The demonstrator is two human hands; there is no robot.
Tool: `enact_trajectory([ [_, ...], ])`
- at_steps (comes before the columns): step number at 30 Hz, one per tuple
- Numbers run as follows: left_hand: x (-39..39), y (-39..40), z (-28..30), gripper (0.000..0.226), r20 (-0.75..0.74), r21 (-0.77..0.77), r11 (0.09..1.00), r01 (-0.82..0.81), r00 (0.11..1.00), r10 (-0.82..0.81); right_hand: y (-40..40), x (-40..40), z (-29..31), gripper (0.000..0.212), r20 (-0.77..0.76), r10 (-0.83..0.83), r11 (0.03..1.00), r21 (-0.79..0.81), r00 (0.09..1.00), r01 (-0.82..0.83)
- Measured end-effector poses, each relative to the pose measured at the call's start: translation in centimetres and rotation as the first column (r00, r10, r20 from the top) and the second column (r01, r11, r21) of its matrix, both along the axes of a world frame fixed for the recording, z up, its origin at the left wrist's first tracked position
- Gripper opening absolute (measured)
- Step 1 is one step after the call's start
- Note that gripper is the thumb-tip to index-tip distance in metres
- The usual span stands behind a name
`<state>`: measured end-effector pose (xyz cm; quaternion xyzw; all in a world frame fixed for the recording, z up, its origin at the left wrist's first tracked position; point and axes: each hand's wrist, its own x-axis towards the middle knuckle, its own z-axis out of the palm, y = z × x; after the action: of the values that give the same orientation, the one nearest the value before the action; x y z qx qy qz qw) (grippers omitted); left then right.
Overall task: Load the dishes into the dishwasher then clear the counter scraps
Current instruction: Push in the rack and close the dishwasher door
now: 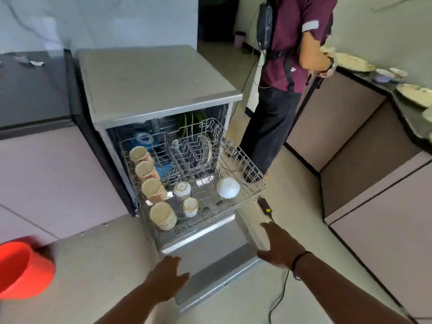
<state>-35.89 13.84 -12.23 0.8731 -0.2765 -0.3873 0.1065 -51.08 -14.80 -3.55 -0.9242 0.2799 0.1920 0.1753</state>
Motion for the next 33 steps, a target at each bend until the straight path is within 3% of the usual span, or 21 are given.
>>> enact_trajectory([
  [4, 0.5, -1.1, -0.8, 0.064, -0.125, 0.020, 0.964, -0.265, 0.956, 0.265, -2.3, 0.9, -2.0, 0.090, -0.057, 0.025, 0.999, 0.030, 0.998, -0.023],
  [7, 1.9, -2.7, -1.4, 0.033, -0.264, 0.004, 0.898, -0.441, 0.865, 0.426, -3.6, 2.0, -3.6, 0.087, -0.109, 0.079, 0.996, 0.035, 0.991, -0.076],
  [9, 2.7, -3.5, -1.4, 0.034, -0.336, -0.002, 0.852, -0.523, 0.803, 0.492, -4.3, 2.2, -4.0, 0.087, -0.120, 0.129, 0.991, 0.057, 0.984, -0.123],
  [15, 3.4, -4.0, -1.2, 0.018, -0.533, 0.072, 0.539, -0.839, 0.424, 0.732, -7.8, 4.0, -5.2, 0.085, -0.093, 0.206, 0.975, 0.105, 0.974, -0.196],
  [18, 3.3, -4.6, -1.9, 0.011, -0.619, 0.120, 0.350, -0.929, 0.206, 0.758, -8.8, 6.5, -7.4, 0.080, -0.084, 0.040, 0.965, 0.262, 0.996, -0.017],
  [20, 3.0, -4.8, -2.6, 0.013, -0.643, 0.171, 0.204, -0.964, 0.047, 0.765, -9.0, 8.8, -8.7, 0.078, -0.176, -0.105, 0.902, 0.397, 0.979, 0.168],
  [23, 2.0, -4.8, -4.1, 0.028, -0.641, 0.249, -0.050, -0.967, -0.204, 0.740, -9.5, 11.9, -10.5, 0.075, -0.299, -0.293, 0.698, 0.582, 0.908, 0.416],
  [24, 1.5, -4.7, -4.5, 0.032, -0.643, 0.274, -0.131, -0.953, -0.282, 0.712, -9.7, 12.7, -10.8, 0.070, -0.351, -0.397, 0.553, 0.646, 0.848, 0.526],
  [26, 0.8, -4.9, -5.7, 0.038, -0.641, 0.318, -0.270, -0.909, -0.416, 0.644, -10.7, 13.9, -11.7, 0.061, -0.486, -0.573, 0.169, 0.718, 0.660, 0.675],
  [28, 0.3, -5.9, -7.0, 0.044, -0.645, 0.339, -0.395, -0.854, -0.516, 0.564, -12.1, 15.3, -12.7, 0.058, -0.574, -0.644, -0.131, 0.734, 0.506, 0.666],
  [29, 0.2, -6.6, -7.7, 0.048, -0.649, 0.337, -0.449, -0.828, -0.550, 0.526, -12.8, 15.9, -13.2, 0.053, -0.587, -0.665, -0.210, 0.740, 0.461, 0.639],
  [33, 0.7, -11.0, -9.9, 0.061, -0.728, 0.355, -0.614, -0.705, -0.620, 0.291, -14.9, 17.7, -15.4, 0.027, -0.624, -0.665, -0.342, 0.743, 0.410, 0.576],
])
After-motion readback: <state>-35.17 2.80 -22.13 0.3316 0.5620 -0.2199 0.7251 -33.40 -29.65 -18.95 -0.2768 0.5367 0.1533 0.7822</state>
